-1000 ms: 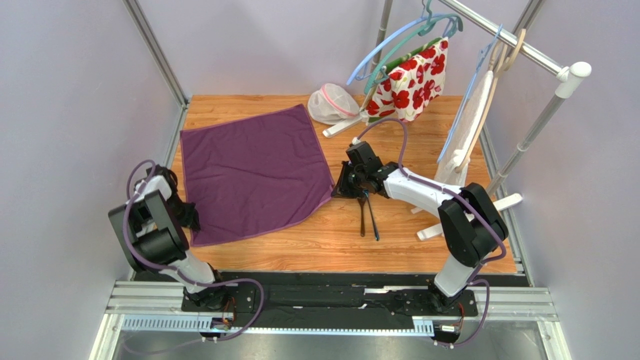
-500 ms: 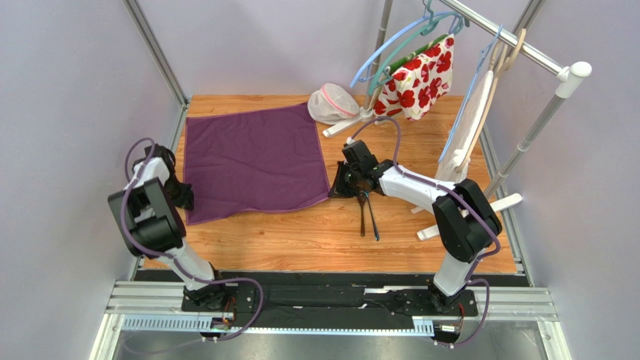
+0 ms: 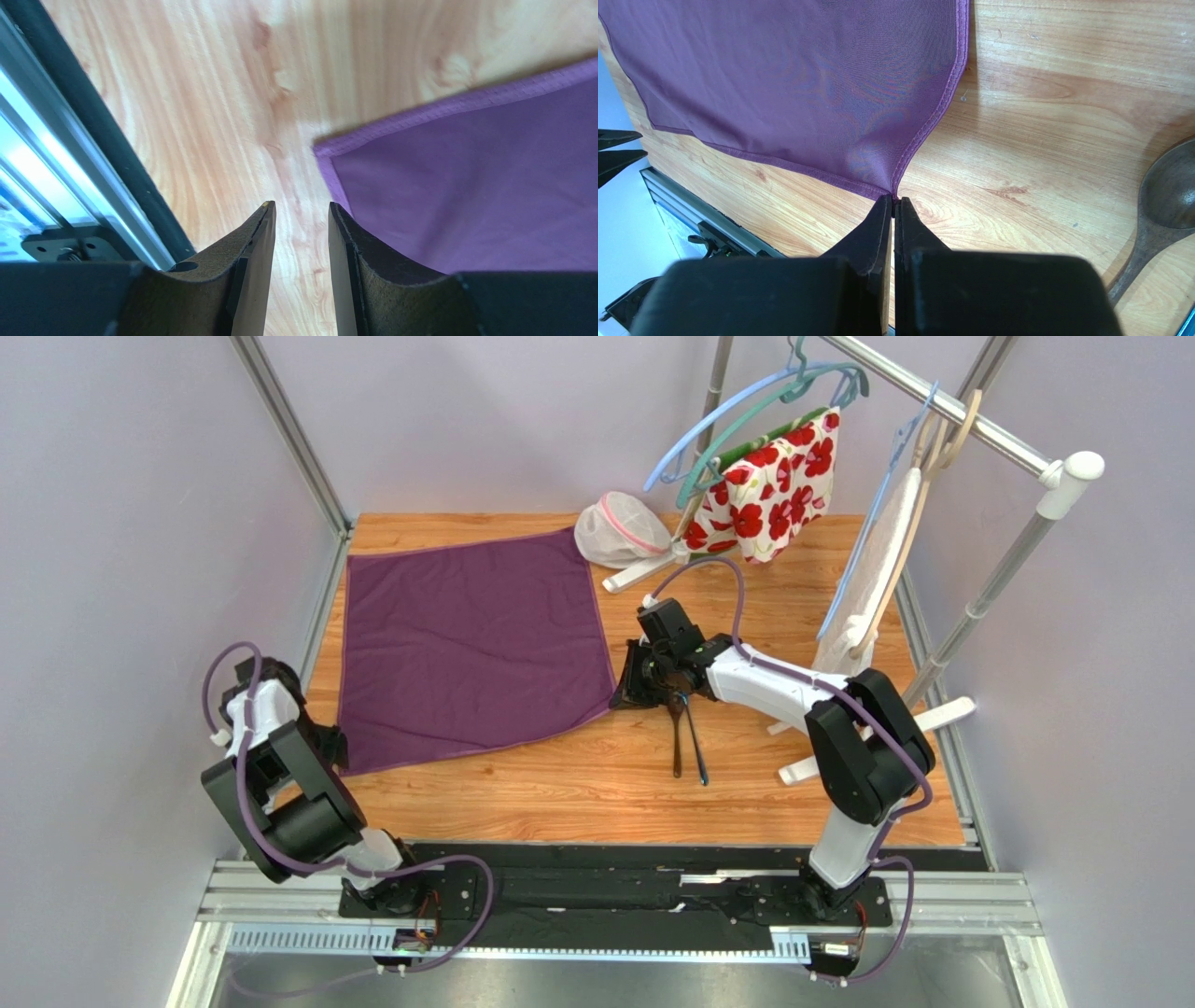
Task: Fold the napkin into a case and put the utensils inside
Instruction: Pick up the flattened napkin from the center of the board.
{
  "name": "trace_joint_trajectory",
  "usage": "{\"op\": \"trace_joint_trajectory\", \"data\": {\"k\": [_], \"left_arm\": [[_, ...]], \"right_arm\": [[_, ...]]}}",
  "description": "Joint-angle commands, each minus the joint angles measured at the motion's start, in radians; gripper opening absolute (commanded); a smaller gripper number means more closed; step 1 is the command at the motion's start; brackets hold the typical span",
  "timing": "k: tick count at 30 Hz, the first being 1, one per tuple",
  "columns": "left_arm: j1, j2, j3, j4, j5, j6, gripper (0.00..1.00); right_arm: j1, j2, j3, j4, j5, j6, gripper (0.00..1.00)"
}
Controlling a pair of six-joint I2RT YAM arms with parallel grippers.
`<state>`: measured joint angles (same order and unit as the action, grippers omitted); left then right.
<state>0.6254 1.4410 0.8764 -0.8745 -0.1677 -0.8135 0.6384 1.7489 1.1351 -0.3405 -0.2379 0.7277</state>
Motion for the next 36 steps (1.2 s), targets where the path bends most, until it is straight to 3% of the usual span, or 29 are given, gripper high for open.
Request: {"op": "trace_joint_trajectory", "data": {"k": [1, 9, 36], "left_arm": [[0.051, -0.021, -0.019, 0.06, 0.059, 0.094, 0.43], [0.051, 0.019, -0.001, 0.134, 0.129, 0.125, 0.43], [0.083, 0.131, -0.005, 0.173, 0.089, 0.112, 0.47]], "right_arm": [[0.004, -0.014, 0.026, 0.02, -0.02, -0.004, 0.0], [0.003, -0.009, 0.006, 0.052, -0.034, 0.013, 0.0], [-0.008, -0.019, -0.028, 0.113, -0.075, 0.045, 0.0]]}}
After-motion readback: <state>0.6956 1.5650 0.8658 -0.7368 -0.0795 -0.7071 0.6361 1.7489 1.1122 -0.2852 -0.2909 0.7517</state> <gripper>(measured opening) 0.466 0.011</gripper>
